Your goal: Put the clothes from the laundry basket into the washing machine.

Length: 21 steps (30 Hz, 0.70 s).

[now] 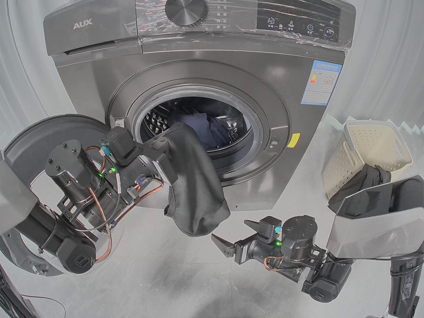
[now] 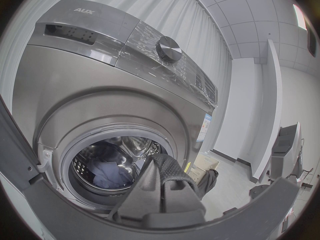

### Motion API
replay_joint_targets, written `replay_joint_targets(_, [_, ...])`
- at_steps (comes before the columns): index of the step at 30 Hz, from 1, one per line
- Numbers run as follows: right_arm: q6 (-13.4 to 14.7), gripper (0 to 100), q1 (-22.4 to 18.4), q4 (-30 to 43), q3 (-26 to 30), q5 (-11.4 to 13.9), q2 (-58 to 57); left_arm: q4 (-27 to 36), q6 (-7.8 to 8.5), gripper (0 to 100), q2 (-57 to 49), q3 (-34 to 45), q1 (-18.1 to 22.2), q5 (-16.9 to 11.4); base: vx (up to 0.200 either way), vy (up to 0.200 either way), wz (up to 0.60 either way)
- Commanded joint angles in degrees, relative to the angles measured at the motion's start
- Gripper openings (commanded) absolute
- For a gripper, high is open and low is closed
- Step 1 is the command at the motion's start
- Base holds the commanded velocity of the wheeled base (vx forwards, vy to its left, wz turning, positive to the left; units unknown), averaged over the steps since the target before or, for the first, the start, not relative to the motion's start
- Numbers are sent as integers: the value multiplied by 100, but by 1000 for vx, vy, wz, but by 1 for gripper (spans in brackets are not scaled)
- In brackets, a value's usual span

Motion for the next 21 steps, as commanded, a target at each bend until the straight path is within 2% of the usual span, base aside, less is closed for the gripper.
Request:
replay_joint_targets(1, [-22,100,-137,-1,-706,16,473,-4,-17,0,-149,27,-159,-1,0,0,0])
replay_joint_targets(3, [-66,100,-93,7,-1093,43,614,-4,-17,0,-149,35,-186,-10,0,0,0])
replay_joint_targets(11, [-146,100,-49,16,-2007,122,1185,-13,-8,0,-166,18,-221,-10,0,0,0])
replay_joint_targets(15, [-137,100,-14,122,-2737,104,1519,-13,-17,0,-219,35,-247,-19,0,0,0])
replay_joint_targets(21, [-146,100,-111,174,-3158,95,1783,-13,-35,0,-272,35,-291,-36,0,0,0])
